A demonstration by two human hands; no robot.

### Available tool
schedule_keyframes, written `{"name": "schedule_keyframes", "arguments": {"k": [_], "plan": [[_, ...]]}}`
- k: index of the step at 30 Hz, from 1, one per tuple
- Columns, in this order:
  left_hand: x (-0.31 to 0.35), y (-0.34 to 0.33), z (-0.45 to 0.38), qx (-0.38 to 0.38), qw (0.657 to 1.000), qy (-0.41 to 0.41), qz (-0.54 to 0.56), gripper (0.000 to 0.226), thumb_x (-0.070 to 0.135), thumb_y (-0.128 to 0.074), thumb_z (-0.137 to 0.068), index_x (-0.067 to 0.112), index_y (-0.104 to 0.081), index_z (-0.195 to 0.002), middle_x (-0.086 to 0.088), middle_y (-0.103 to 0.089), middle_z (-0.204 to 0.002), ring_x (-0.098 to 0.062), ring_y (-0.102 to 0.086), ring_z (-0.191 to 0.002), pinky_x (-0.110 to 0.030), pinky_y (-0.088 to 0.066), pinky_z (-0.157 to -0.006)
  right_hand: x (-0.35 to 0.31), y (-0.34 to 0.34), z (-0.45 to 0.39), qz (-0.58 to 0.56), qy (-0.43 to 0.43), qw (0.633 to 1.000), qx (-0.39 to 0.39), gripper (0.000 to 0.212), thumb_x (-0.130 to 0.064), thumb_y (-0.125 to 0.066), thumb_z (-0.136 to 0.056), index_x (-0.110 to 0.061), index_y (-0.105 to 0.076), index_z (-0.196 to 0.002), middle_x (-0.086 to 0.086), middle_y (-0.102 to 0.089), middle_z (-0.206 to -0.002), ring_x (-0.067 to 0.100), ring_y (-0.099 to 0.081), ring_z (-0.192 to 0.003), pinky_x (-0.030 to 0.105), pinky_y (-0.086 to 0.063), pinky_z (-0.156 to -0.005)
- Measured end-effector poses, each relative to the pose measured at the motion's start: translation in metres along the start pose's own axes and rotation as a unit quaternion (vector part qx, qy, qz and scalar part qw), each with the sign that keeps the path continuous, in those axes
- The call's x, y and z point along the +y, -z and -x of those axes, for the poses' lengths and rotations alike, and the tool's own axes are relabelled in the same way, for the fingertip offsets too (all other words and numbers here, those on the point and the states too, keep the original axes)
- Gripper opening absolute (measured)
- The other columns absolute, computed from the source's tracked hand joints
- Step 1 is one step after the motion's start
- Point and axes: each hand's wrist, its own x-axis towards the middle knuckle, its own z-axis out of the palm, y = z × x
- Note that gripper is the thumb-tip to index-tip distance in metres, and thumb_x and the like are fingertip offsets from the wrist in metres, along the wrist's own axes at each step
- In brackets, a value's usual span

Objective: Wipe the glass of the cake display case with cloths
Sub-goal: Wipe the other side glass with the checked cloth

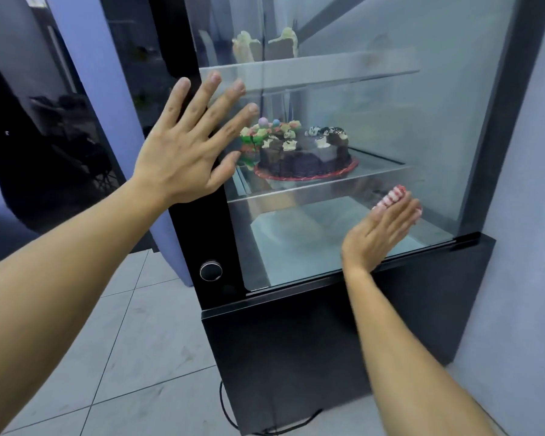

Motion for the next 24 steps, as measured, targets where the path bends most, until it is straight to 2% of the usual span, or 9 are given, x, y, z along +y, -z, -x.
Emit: {"name": "schedule_keyframes", "arguments": {"k": [1,3,7,9,12,15,18,21,24], "plan": [[0.001,0.0,-0.001,0.001,1.0,0.003,-0.001,0.065,0.045,-0.026,-0.109,0.024,-0.007,-0.167,-0.008,-0.008,-0.174,-0.037,-0.005,-0.16,-0.058,-0.004,-0.128,-0.015,-0.005,0.019,0.017,0.003,1.0,0.007,0.071,-0.046,0.002,-0.109,-0.003,-0.015,-0.163,0.019,-0.009,-0.17,0.04,-0.007,-0.158,0.053,-0.007,-0.129],[0.0,-0.002,0.001,0.001,1.0,0.008,-0.001,0.066,0.045,-0.027,-0.108,0.024,-0.007,-0.167,-0.008,-0.007,-0.174,-0.037,-0.004,-0.16,-0.058,-0.003,-0.128,-0.048,-0.015,0.086,0.034,0.155,0.987,-0.038,0.06,-0.033,-0.006,-0.111,-0.005,-0.009,-0.163,0.017,-0.003,-0.17,0.039,-0.002,-0.158,0.048,0.0,-0.13],[0.001,-0.003,0.002,0.009,1.0,0.003,-0.003,0.066,0.043,-0.03,-0.108,0.021,-0.009,-0.167,-0.01,-0.009,-0.173,-0.037,-0.006,-0.16,-0.058,-0.006,-0.128,-0.073,-0.019,0.163,0.039,0.571,0.785,-0.237,0.057,-0.028,-0.041,-0.105,-0.018,-0.034,-0.161,0.007,-0.026,-0.169,0.021,0.004,-0.159,0.041,-0.001,-0.13],[0.0,-0.004,0.002,0.017,1.0,-0.012,-0.009,0.066,0.042,-0.033,-0.108,0.019,-0.012,-0.167,-0.01,-0.012,-0.173,-0.035,-0.01,-0.16,-0.056,-0.009,-0.129,-0.057,-0.018,0.111,0.034,0.599,0.776,-0.194,0.066,-0.025,-0.045,-0.102,-0.018,-0.022,-0.164,0.006,-0.015,-0.172,0.021,0.004,-0.159,0.041,-0.001,-0.13],[-0.001,-0.006,0.004,0.016,0.999,-0.042,-0.019,0.067,0.043,-0.035,-0.107,0.021,-0.015,-0.167,-0.01,-0.013,-0.173,-0.034,-0.01,-0.159,-0.055,-0.012,-0.128,-0.01,-0.001,-0.002,0.086,0.454,0.88,-0.111,0.065,-0.025,-0.031,-0.107,-0.011,-0.004,-0.165,0.009,0.0,-0.172,0.029,-0.002,-0.159,0.044,0.005,-0.129],[0.001,-0.007,0.003,0.013,0.997,-0.068,-0.029,0.068,0.045,-0.036,-0.107,0.02,-0.015,-0.166,-0.008,-0.014,-0.173,-0.033,-0.013,-0.159,-0.055,-0.015,-0.128,0.037,0.027,-0.093,0.063,0.107,0.991,-0.057,0.058,-0.021,-0.022,-0.111,-0.002,-0.008,-0.163,0.02,-0.002,-0.171,0.034,0.0,-0.159,0.033,0.015,-0.126],[0.002,-0.007,0.001,0.02,0.997,-0.068,-0.036,0.068,0.044,-0.038,-0.106,0.018,-0.018,-0.166,-0.009,-0.017,-0.172,-0.035,-0.015,-0.159,-0.057,-0.018,-0.127,0.024,0.022,-0.07,0.032,-0.063,0.997,0.001,0.063,-0.031,-0.002,-0.109,0.002,-0.007,-0.162,0.026,-0.003,-0.169,0.04,0.0,-0.158,0.033,0.018,-0.124],[0.003,-0.008,0.002,0.019,0.997,-0.064,-0.036,0.068,0.044,-0.038,-0.106,0.018,-0.019,-0.166,-0.009,-0.017,-0.172,-0.035,-0.016,-0.159,-0.058,-0.02,-0.126,-0.029,0.001,0.045,0.101,0.168,0.978,-0.065,0.059,-0.021,-0.014,-0.11,0.006,0.0,-0.16,0.031,-0.005,-0.166,0.05,-0.004,-0.154,0.052,0.003,-0.129],[0.004,-0.008,0.002,0.017,0.997,-0.059,-0.039,0.068,0.043,-0.038,-0.107,0.017,-0.019,-0.166,-0.009,-0.015,-0.173,-0.035,-0.016,-0.159,-0.058,-0.018,-0.126,-0.061,0.002,0.134,0.059,0.514,0.818,-0.251,0.064,-0.028,-0.039,-0.107,-0.012,-0.013,-0.163,0.009,-0.001,-0.171,0.033,-0.009,-0.159,0.045,-0.001,-0.13]]}}
